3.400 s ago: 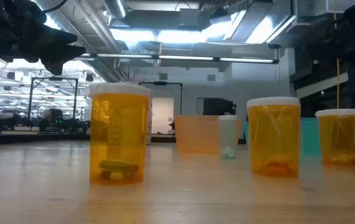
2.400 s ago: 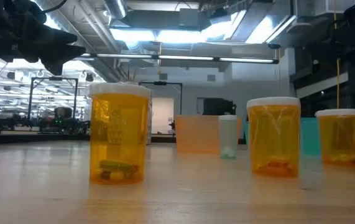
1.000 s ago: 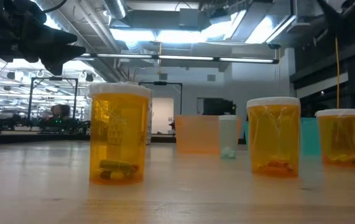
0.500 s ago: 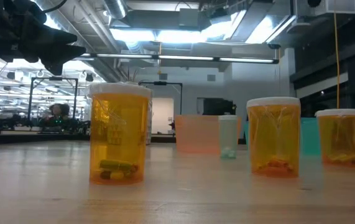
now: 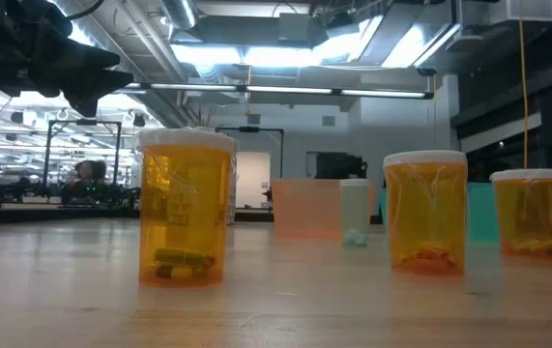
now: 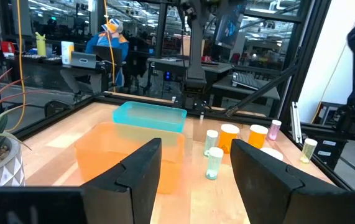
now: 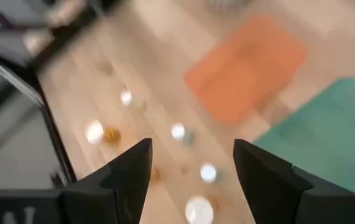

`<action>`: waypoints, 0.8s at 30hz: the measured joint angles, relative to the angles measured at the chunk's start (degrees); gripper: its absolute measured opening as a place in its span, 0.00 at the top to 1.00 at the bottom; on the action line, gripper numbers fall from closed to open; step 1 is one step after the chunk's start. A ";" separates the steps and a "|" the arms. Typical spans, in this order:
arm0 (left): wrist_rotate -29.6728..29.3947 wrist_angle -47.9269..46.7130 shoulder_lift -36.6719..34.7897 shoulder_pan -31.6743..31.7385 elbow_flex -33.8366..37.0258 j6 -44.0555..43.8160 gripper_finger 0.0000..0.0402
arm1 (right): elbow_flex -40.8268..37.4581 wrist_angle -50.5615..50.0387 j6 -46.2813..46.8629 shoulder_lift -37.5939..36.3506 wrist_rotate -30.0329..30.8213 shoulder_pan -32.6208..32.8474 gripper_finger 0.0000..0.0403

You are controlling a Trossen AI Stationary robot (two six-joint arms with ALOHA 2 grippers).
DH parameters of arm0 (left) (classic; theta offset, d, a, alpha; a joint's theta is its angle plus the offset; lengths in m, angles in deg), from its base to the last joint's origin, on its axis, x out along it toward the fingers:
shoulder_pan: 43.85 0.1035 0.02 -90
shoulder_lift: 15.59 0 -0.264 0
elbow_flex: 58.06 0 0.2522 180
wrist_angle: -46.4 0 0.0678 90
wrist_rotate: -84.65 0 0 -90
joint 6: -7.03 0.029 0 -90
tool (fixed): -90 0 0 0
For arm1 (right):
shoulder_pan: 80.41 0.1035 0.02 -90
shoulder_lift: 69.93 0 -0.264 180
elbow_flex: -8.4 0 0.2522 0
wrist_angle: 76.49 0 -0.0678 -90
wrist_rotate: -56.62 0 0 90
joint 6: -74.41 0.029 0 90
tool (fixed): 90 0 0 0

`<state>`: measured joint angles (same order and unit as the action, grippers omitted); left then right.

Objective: Pick and place medicine bottles into bin by pill shape (circle, oval)
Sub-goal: Put the top small yellow bottle into the orange bin

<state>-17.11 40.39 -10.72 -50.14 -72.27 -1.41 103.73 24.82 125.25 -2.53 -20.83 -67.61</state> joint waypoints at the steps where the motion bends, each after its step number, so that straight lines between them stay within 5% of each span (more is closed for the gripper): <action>1: 0.00 0.00 0.00 0.00 -0.01 -0.01 0.54 | 0.38 -0.69 0.08 1.75 -0.79 0.25 0.44; 13: -0.01 0.00 0.00 0.00 -0.02 0.01 0.54 | 0.65 -1.83 9.07 15.23 -6.81 2.46 0.44; 24: 0.01 0.00 0.00 -0.02 -0.02 0.01 0.54 | 0.65 -1.59 13.45 18.36 -7.56 3.14 0.44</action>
<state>-17.10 40.39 -10.72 -50.16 -72.29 -1.40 104.38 23.23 138.71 15.83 -28.39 -64.47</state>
